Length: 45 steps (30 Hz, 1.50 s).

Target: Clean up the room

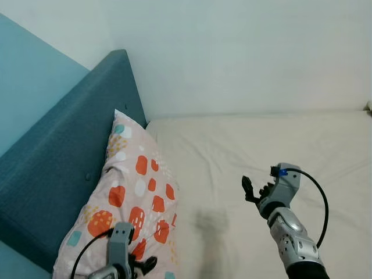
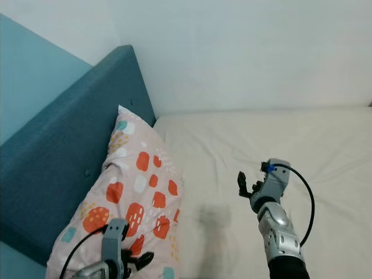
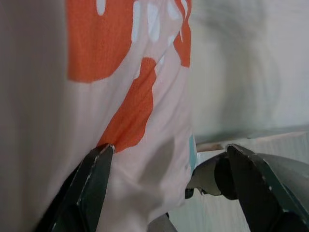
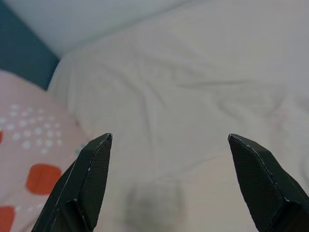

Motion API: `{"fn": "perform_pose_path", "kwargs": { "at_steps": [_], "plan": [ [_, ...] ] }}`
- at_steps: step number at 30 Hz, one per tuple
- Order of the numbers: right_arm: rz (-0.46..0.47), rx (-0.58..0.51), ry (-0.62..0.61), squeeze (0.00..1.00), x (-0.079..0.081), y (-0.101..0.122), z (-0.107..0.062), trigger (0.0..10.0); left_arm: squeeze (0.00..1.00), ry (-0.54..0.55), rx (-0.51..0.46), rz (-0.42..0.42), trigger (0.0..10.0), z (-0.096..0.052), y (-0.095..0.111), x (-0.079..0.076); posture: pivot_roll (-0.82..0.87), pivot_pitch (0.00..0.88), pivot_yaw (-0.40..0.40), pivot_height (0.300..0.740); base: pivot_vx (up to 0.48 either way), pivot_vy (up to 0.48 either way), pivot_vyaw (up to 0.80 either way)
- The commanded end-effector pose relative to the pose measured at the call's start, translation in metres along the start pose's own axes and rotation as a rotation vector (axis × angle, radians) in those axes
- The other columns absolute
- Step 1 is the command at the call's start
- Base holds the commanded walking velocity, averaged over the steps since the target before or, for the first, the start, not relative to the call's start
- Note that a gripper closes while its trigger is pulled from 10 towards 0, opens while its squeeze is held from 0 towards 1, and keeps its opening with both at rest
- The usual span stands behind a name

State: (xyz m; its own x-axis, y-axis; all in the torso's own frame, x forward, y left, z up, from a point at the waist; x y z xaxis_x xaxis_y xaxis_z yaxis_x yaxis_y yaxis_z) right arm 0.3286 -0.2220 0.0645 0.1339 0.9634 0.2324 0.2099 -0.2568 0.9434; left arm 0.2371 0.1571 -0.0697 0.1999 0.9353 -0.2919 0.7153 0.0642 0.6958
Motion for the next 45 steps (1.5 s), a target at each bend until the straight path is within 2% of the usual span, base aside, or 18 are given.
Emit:
{"fn": "perform_pose_path", "kwargs": {
  "at_steps": [1, 6, 8, 14, 16, 19, 20, 22, 23, 25, 28, 29, 30, 34, 36, 38, 40, 45],
  "plan": [
    [0.006, 0.005, -0.003, 0.00, -0.001, -0.006, -0.001, 10.0, 0.00, 0.067, 0.065, -0.057, 10.0, -0.010, -0.024, 0.013, -0.15, 0.068, 0.085, 0.740, 0.000, -0.454, 0.00],
    [0.006, 0.013, -0.002, 0.00, -0.001, -0.011, -0.001, 10.0, 0.00, 0.102, 0.092, -0.119, 10.0, -0.015, -0.038, 0.017, -0.16, 0.070, 0.085, 0.740, 0.000, -0.437, 0.00],
    [0.018, 0.005, 0.007, 0.00, 0.001, -0.012, -0.001, 10.0, 0.00, 0.083, 0.086, -0.200, 10.0, -0.018, -0.046, 0.015, -0.15, 0.073, 0.085, 0.740, 0.000, 0.000, 0.00],
    [0.074, -0.044, 0.072, 0.00, 0.012, -0.007, 0.000, 10.0, 0.00, 0.077, 0.096, -0.260, 10.0, -0.023, -0.057, 0.016, -0.15, 0.076, 0.088, 0.740, 0.000, 0.000, 0.00],
    [0.110, -0.062, 0.141, 0.00, 0.023, -0.006, 0.000, 10.0, 0.00, 0.077, 0.109, -0.293, 10.0, -0.027, -0.065, 0.017, -0.14, 0.081, 0.088, 0.740, 0.000, 0.000, 0.00],
    [0.125, -0.063, 0.181, 0.00, 0.030, -0.007, -0.001, 10.0, 0.00, 0.079, 0.112, -0.306, 10.0, -0.028, -0.067, 0.018, -0.14, 0.081, 0.088, 0.740, 0.000, 0.000, 0.00],
    [0.141, -0.058, 0.239, 0.00, 0.039, -0.009, -0.002, 10.0, 0.00, 0.086, 0.114, -0.321, 10.0, -0.030, -0.070, 0.019, -0.14, 0.084, 0.088, 0.740, 0.000, 0.000, 0.00],
    [0.137, -0.002, 0.361, 0.00, 0.059, -0.021, -0.006, 10.0, 0.00, 0.121, 0.114, -0.342, 10.0, -0.035, -0.075, 0.025, -0.14, 0.088, 0.086, 0.740, 0.000, 0.000, 0.00],
    [0.137, -0.002, 0.361, 0.00, 0.059, -0.021, -0.006, 10.0, 0.00, 0.121, 0.114, -0.342, 10.0, -0.035, -0.075, 0.025, -0.14, 0.088, 0.086, 0.740, 0.000, 0.000, 0.00],
    [0.108, 0.081, 0.463, 0.00, 0.075, -0.037, -0.012, 10.0, 0.00, 0.175, 0.112, -0.364, 10.0, -0.040, -0.079, 0.033, -0.13, 0.092, 0.084, 0.740, 0.000, 0.000, 0.00],
    [0.080, 0.128, 0.505, 0.00, 0.081, -0.046, -0.016, 10.0, 0.00, 0.234, 0.122, -0.352, 10.0, -0.045, -0.082, 0.040, -0.13, 0.095, 0.085, 0.740, 0.000, 0.000, 0.00],
    [0.070, 0.164, 0.515, 0.00, 0.085, -0.054, -0.016, 10.0, 0.00, 0.353, 0.159, -0.331, 10.0, -0.055, -0.090, 0.054, -0.12, 0.101, 0.084, 0.740, 0.000, 0.000, 0.00],
    [0.070, 0.164, 0.515, 0.00, 0.085, -0.054, -0.016, 10.0, 0.00, 0.353, 0.159, -0.331, 10.0, -0.055, -0.090, 0.054, -0.12, 0.101, 0.084, 0.740, 0.000, 0.000, 0.00],
    [0.124, 0.145, 0.511, 0.00, 0.087, -0.049, -0.011, 10.0, 0.00, 0.512, 0.239, -0.316, 10.0, -0.071, -0.104, 0.072, -0.12, 0.105, 0.082, 0.740, 0.000, 0.000, 0.00],
    [0.127, 0.142, 0.517, 0.00, 0.089, -0.048, -0.010, 10.0, 0.00, 0.534, 0.250, -0.311, 10.0, -0.074, -0.106, 0.074, -0.12, 0.105, 0.082, 0.740, 0.000, 0.000, 0.00],
    [0.067, 0.176, 0.560, 0.00, 0.099, -0.051, -0.010, 10.0, 0.00, 0.601, 0.299, -0.284, 10.0, -0.080, -0.112, 0.079, -0.12, 0.106, 0.074, 0.740, 0.000, 0.000, 0.00],
    [0.032, 0.209, 0.574, 0.00, 0.103, -0.056, -0.011, 10.0, 0.00, 0.608, 0.310, -0.282, 10.0, -0.081, -0.113, 0.079, -0.11, 0.104, 0.071, 0.735, 0.000, 0.000, 0.00],
    [0.026, 0.237, 0.606, 0.00, 0.108, -0.060, -0.013, 10.0, 0.00, 0.607, 0.330, -0.276, 10.0, -0.080, -0.115, 0.077, -0.11, 0.095, 0.064, 0.716, 0.000, 0.000, 0.00]
  ]
}}
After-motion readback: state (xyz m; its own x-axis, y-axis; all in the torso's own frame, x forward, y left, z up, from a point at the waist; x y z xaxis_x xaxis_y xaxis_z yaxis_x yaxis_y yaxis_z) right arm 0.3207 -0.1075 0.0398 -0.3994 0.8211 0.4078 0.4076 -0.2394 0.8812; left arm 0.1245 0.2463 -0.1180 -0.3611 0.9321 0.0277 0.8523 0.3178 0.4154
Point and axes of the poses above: a point about 5 cm out from each wrist's last joint towards the gripper, its own z axis pointing out of the wrist towards the gripper, its own y axis along the axis of the wrist's last joint, x = y × z, the point moved 2 cm from there along z, pointing out of the wrist towards the gripper, and after that the axes turned 1 degree about z, right-handed, at the moved point
